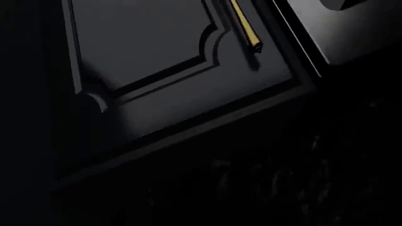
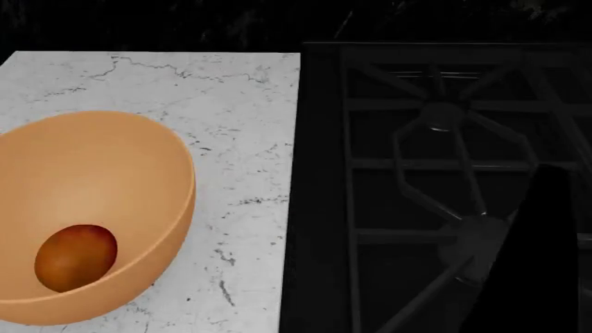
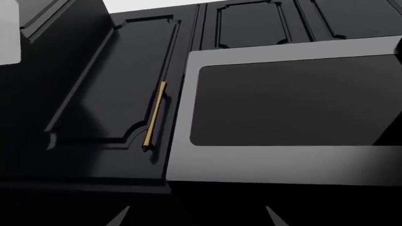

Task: Pick the mango from the pan and place it in the bowl.

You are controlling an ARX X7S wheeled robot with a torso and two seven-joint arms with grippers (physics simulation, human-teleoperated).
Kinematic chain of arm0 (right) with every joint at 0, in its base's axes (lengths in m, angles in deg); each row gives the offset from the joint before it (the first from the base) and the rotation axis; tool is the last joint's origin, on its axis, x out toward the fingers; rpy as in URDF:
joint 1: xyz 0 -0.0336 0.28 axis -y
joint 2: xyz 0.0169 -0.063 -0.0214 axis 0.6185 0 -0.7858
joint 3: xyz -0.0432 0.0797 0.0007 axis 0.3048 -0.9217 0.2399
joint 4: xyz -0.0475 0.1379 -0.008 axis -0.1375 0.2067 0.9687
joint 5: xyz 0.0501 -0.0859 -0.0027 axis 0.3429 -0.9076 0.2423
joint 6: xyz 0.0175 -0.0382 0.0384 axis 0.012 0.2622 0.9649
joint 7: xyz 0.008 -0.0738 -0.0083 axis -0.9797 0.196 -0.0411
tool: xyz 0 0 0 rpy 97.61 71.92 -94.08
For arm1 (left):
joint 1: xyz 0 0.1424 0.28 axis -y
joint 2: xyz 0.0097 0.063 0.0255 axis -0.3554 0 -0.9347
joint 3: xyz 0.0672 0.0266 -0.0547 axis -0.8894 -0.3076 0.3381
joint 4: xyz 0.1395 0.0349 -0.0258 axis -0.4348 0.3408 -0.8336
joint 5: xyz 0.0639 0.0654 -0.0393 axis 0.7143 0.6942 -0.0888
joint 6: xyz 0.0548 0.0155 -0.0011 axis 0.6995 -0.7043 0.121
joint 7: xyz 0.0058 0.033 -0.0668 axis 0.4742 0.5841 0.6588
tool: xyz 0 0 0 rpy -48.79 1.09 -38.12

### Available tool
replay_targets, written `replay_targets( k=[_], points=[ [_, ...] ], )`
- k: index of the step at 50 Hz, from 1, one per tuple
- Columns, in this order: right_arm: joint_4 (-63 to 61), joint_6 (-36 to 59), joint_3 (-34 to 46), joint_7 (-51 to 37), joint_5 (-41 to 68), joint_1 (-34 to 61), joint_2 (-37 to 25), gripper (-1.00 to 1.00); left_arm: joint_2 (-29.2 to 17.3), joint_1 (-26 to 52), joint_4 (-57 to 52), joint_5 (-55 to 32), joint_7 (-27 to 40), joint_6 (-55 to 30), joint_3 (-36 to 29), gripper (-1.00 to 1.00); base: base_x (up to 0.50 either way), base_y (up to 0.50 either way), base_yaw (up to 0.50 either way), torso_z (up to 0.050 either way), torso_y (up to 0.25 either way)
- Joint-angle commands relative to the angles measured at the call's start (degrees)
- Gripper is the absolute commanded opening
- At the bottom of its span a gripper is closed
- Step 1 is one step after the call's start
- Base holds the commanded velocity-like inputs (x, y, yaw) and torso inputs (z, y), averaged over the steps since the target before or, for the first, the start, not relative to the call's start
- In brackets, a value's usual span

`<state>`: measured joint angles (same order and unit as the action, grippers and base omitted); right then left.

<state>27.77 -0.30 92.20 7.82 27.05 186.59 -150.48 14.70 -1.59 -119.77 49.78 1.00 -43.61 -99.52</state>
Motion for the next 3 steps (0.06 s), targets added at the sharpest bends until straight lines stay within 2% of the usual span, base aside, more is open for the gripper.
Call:
replay_targets(
  k=[1, 3],
  points=[
    [-0.09, 0.20, -0.74, -1.52, -0.05, 0.13, 5.31, 1.00, 3.22, 6.09, -1.74, 14.21, -11.69, -3.10, -5.26, 1.00, 0.00, 0.00, 0.00, 0.000, 0.000],
    [-0.09, 0.35, -0.60, -1.52, -0.12, 0.13, 5.81, 1.00, 3.22, 6.65, -1.74, 13.38, -11.69, -3.10, -5.12, 1.00, 0.00, 0.00, 0.00, 0.000, 0.000]
  ],
)
